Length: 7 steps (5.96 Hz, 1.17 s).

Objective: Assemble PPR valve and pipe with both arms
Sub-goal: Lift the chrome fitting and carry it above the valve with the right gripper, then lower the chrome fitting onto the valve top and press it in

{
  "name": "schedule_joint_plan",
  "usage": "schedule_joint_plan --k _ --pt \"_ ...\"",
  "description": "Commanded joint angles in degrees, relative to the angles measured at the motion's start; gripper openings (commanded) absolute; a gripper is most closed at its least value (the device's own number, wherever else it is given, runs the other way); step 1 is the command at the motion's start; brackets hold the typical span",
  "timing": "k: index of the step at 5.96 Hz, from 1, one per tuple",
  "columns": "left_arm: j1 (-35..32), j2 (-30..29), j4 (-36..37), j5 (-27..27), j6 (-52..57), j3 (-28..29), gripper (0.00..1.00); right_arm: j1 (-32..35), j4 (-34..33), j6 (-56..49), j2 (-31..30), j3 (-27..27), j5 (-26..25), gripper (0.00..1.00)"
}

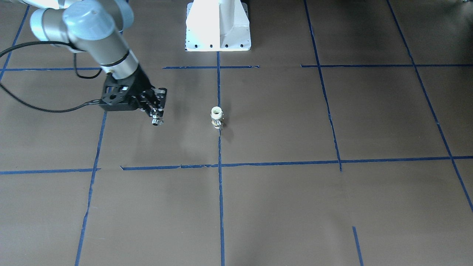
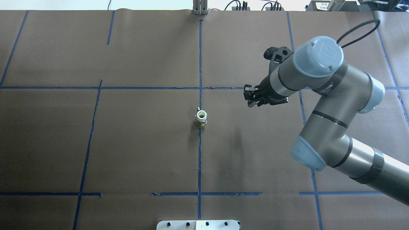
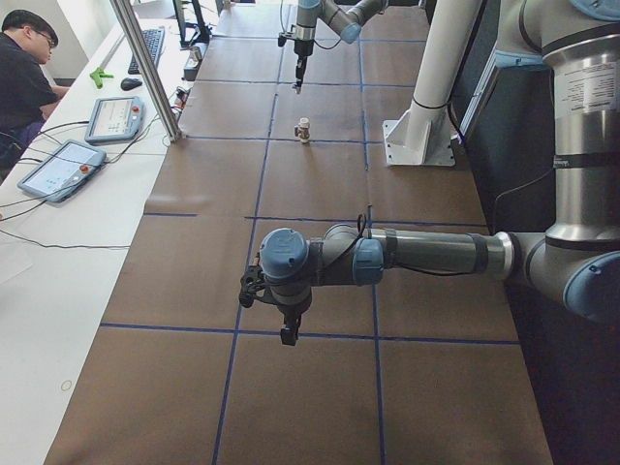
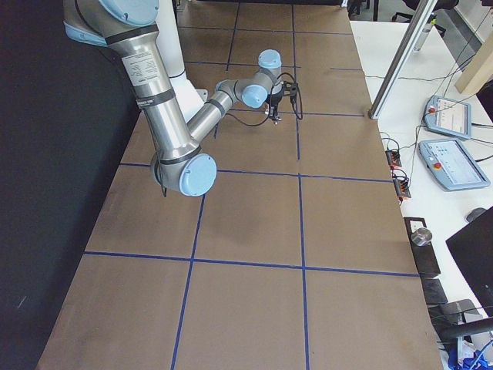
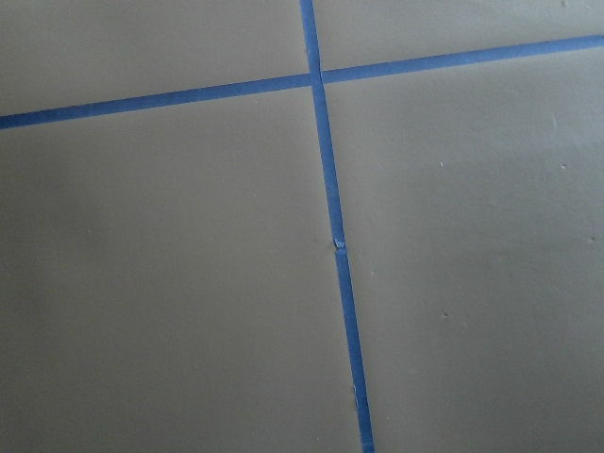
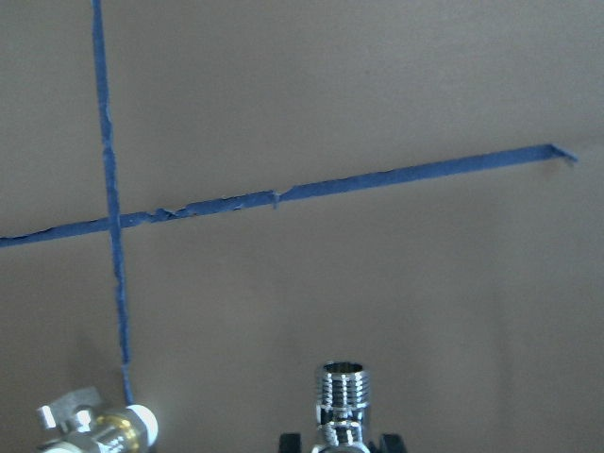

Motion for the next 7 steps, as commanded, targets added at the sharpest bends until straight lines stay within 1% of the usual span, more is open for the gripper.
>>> schedule_joint_plan --k 1,2,4,5,6,7 --pt "0.0 0.0 0.0 -0.1 0.0 -0.2 1.0 -5.9 -12.3 16.4 9.8 -0.1 -6.3 0.04" --pt "0.0 0.1 0.0 0.0 0.0 -0.3 1.0 -7.5 -17.0 19.1 13.5 -0.1 -7.2 0.05" --pt "0.0 0.3 0.0 0.0 0.0 -0.6 1.0 -9.9 -17.2 22.3 15.0 -0.8 -10.0 0.05" --pt "-0.1 0.3 0.0 -0.1 0.0 -0.8 1.0 -10.0 -17.1 22.4 15.9 -2.2 -10.1 0.05" --pt "-0.1 0.3 0.0 -0.1 0.0 -0.9 1.0 -10.0 -17.0 22.5 18.2 -6.0 -10.6 0.05" --pt "-0.1 0.3 0.0 -0.1 0.0 -0.9 1.0 -10.0 -16.8 22.5 19.8 -8.3 -11.3 0.05"
